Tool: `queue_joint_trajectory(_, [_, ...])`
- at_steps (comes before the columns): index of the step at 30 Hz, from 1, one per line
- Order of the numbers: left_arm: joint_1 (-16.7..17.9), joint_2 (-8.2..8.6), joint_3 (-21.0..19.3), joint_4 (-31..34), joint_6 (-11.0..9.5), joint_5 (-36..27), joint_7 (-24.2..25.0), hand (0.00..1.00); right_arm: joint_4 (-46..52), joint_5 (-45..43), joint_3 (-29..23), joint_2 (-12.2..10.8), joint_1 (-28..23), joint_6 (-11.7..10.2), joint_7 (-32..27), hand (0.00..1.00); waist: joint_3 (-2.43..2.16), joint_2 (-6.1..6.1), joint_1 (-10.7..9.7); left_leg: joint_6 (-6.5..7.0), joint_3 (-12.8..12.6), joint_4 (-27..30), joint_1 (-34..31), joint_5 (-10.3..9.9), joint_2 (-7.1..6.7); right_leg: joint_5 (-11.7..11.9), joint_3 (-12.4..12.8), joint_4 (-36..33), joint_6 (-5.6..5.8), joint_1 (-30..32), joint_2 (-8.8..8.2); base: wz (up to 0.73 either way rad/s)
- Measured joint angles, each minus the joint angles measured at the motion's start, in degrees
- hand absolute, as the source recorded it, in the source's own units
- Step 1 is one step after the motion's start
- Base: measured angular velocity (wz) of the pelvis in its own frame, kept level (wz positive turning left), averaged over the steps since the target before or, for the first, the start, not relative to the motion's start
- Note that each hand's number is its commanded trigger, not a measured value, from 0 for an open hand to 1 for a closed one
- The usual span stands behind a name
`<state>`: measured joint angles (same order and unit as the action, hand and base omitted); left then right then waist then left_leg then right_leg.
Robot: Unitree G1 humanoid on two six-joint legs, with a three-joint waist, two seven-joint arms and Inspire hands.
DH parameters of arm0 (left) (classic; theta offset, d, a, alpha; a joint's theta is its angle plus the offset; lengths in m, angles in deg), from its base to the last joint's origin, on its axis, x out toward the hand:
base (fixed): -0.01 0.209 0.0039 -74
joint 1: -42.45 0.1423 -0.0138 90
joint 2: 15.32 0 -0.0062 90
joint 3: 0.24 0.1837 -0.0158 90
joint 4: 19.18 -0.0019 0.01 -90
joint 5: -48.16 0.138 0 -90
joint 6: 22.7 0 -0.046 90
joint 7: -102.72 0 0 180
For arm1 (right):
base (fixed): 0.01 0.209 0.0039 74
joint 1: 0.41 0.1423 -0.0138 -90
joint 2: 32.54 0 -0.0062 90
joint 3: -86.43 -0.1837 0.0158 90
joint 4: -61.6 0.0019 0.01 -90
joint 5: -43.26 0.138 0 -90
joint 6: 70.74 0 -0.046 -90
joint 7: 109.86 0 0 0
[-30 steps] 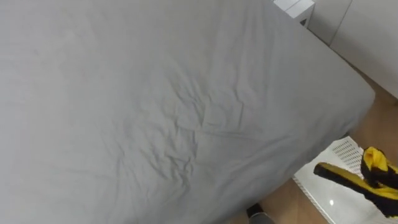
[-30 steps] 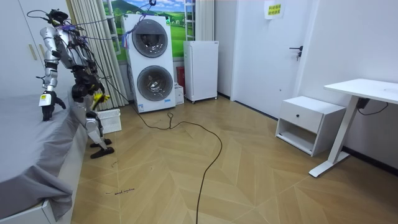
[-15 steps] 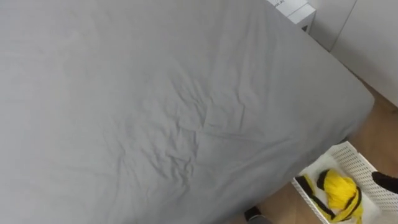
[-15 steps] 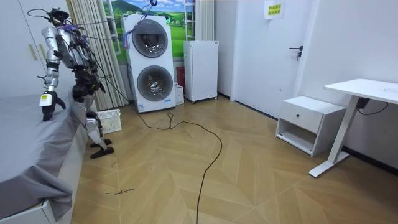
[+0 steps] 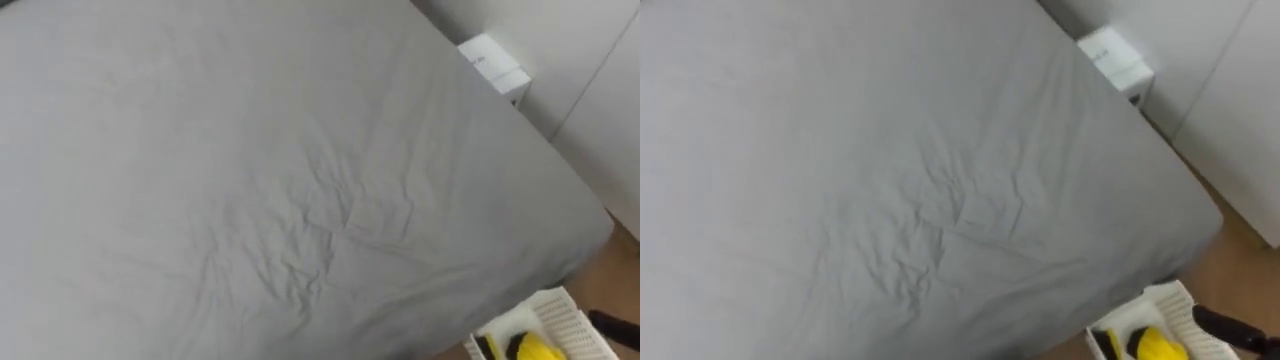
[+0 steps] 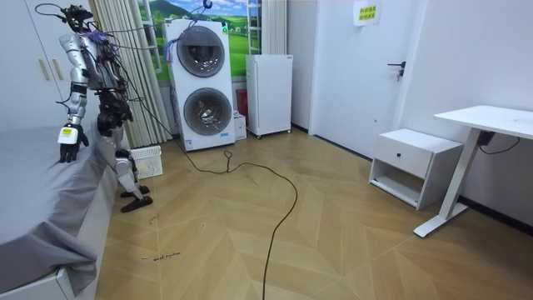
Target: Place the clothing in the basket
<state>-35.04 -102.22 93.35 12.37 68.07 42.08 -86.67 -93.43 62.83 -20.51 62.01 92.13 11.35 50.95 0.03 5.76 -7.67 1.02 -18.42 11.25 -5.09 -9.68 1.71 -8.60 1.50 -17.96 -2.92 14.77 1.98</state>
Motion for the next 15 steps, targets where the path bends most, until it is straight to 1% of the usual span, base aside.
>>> queue_joint_trajectory(1, [0.3, 0.02, -0.3, 0.7, -0.4, 0.1, 0.0, 0.00, 0.0, 0.6, 0.1, -1.0, -0.6, 0.2, 0.5, 0.00, -0.07, -0.48, 0.2, 0.00, 1.1, -0.1, 0.4, 0.0, -0.02, 0.0, -1.0, 0.9, 0.00, -1.2, -0.19, 0.47])
queue_joint_trajectory(2, [0.3, 0.08, -0.7, 0.8, -0.7, 0.7, 0.0, 0.00, 0.1, 0.5, 0.1, -2.0, -1.0, 0.6, 0.9, 0.00, -0.09, -0.83, 0.3, 0.00, 2.4, -0.2, 0.8, 0.0, -0.09, 0.1, -2.6, 1.7, 0.00, -2.5, -0.56, 0.55])
queue_joint_trajectory(3, [0.3, 0.14, -0.9, 1.0, -0.8, 1.6, 0.1, 0.00, 0.2, 0.5, 0.1, -2.6, -1.2, 0.7, 1.0, 0.00, -0.12, -1.04, 0.3, 0.00, 3.2, -0.4, 1.0, 0.0, -0.19, 0.1, -3.3, 2.1, 0.00, -3.1, -0.70, 0.58])
queue_joint_trajectory(5, [-0.1, 0.31, -1.1, 1.7, -1.0, 4.5, -0.1, 0.00, 0.2, 1.4, 3.1, -4.4, -2.4, 1.6, 1.8, 0.00, -0.19, -1.91, 1.3, 0.01, 5.1, -0.6, 2.3, 0.0, -0.35, 0.2, -5.0, 3.8, 0.03, -5.8, -0.91, 0.45])
queue_joint_trajectory(6, [-0.1, 0.43, -1.1, 2.0, -1.0, 4.5, -0.1, 0.00, 0.2, 1.6, 4.2, -4.9, -2.7, 1.7, 2.0, 0.00, -0.21, -2.15, 1.7, 0.01, 5.5, -0.8, 2.7, 0.0, -0.36, 0.3, -5.4, 4.3, -0.02, -6.5, -0.93, 0.42])
queue_joint_trajectory(7, [-0.1, 0.54, -1.2, 2.6, -1.0, 4.6, -0.2, 0.00, 0.0, 1.6, 5.8, -5.9, -2.9, 2.2, 3.1, 0.00, -0.29, -2.56, 1.9, 0.01, 6.8, -0.9, 3.1, 0.0, -0.47, 0.4, -6.5, 5.2, -0.21, -7.6, -1.08, 0.44])
queue_joint_trajectory(8, [-0.2, 0.63, -1.2, 3.0, -1.0, 5.0, -0.4, 0.00, -0.6, 1.4, 7.0, -6.9, -2.9, 2.7, 4.4, 0.00, -0.09, -3.01, 2.1, 0.01, 7.8, -1.2, 3.7, 0.0, -0.62, 0.4, -7.3, 5.9, -0.21, -8.9, -1.20, 0.47])
queue_joint_trajectory(9, [-0.2, 0.76, -1.2, 3.0, -1.1, 5.6, -0.5, 0.00, -1.2, 1.4, 7.5, -7.3, -2.8, 2.8, 4.9, 0.00, -0.15, -3.14, 2.4, 0.01, 8.0, -1.4, 4.0, 0.0, -0.62, 0.4, -7.7, 6.3, -0.19, -9.4, -1.23, 0.34])
queue_joint_trajectory(10, [-0.4, 1.15, -1.2, 3.0, -1.2, 5.8, -0.8, 0.00, -2.5, 1.4, 8.4, -7.7, -3.1, 3.0, 4.8, 0.00, -0.10, -3.34, 3.2, 0.00, 8.4, -1.8, 4.8, 0.0, -0.71, 0.4, -8.2, 6.9, -0.18, -10.5, -1.28, 0.29])
queue_joint_trajectory(11, [-0.4, 1.59, -1.2, 3.0, -1.3, 5.8, -1.2, 0.00, -3.3, 1.2, 8.8, -7.5, -3.4, 3.0, 4.8, 0.00, -0.06, -3.56, 3.3, 0.01, 9.2, -1.8, 5.0, 0.0, -0.86, 0.4, -8.9, 7.5, -0.14, -11.3, -1.46, 0.30])
queue_joint_trajectory(12, [-0.5, 1.76, -1.2, 3.0, -1.3, 5.8, -1.4, 0.00, -3.4, 1.0, 8.9, -7.4, -3.9, 3.0, 5.0, 0.00, 0.04, -3.73, 3.3, 0.01, 9.4, -1.9, 5.2, 0.0, -0.95, 0.4, -9.4, 7.5, -0.11, -11.6, -1.60, 0.27])
queue_joint_trajectory(14, [-0.5, 2.49, -2.3, 3.0, -1.4, 6.7, -2.5, 0.00, -3.7, 0.5, 10.8, -7.5, -5.4, 3.0, 5.8, 0.00, 0.05, -4.50, 4.1, 0.01, 9.9, -2.2, 5.4, 0.0, -1.14, -0.1, -9.9, 7.5, -0.06, -12.4, -1.79, 0.13])
queue_joint_trajectory(15, [-0.5, 2.72, -2.9, 3.0, -1.4, 7.0, -2.6, 0.00, -3.8, 0.3, 11.1, -7.5, -5.7, 3.0, 5.9, 0.00, 0.10, -4.70, 4.1, 0.01, 10.1, -2.2, 5.4, 0.0, -1.20, -0.2, -10.2, 7.6, -0.05, -12.5, -1.88, 0.18])
